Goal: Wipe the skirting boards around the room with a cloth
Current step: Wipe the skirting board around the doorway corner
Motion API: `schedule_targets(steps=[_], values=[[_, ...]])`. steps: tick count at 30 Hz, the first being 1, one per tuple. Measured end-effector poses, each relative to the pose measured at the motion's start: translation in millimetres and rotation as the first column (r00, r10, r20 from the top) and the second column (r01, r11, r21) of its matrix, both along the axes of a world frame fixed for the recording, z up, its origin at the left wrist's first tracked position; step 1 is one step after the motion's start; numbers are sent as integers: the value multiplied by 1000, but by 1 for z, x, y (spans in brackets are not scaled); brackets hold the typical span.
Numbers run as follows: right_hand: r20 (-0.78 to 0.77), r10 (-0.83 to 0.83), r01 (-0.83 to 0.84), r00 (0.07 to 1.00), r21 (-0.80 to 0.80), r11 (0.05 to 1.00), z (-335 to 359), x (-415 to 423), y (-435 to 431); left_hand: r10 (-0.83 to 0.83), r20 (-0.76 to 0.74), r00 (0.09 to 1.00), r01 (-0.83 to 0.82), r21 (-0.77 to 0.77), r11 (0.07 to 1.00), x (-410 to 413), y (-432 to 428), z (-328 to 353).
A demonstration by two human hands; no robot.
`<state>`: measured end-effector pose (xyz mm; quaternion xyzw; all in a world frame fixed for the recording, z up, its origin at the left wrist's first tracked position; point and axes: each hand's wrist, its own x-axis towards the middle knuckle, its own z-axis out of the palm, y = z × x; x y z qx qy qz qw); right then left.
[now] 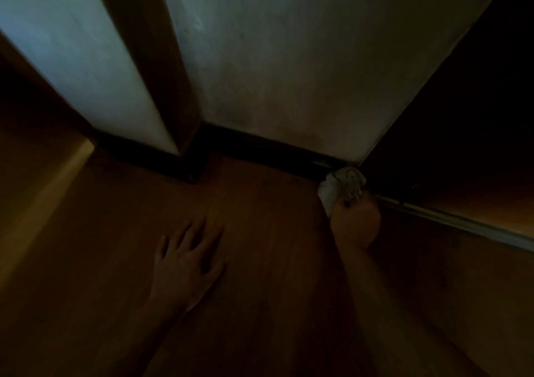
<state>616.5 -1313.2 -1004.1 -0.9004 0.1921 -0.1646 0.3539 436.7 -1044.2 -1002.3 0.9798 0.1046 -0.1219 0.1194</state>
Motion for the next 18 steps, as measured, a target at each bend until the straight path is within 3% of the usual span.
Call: schedule_targets(steps=[5, 9, 13, 18], values=[[-32, 124, -125, 992, -27, 992, 3, 6, 0, 11, 3, 1000, -11, 2, 1000, 0, -1, 0], [-7, 49, -48, 999, 6, 999, -1, 4, -4, 13, -6, 1000, -13, 8, 1000, 1, 1, 0], [-41, 86, -86, 995, 15, 996, -1, 5, -4, 7, 3, 1000, -7, 1, 1000, 0, 0, 2], [0, -26, 26, 1000, 55, 998, -3, 0, -2, 0, -28, 1000, 0, 8, 1000, 1, 1, 4]])
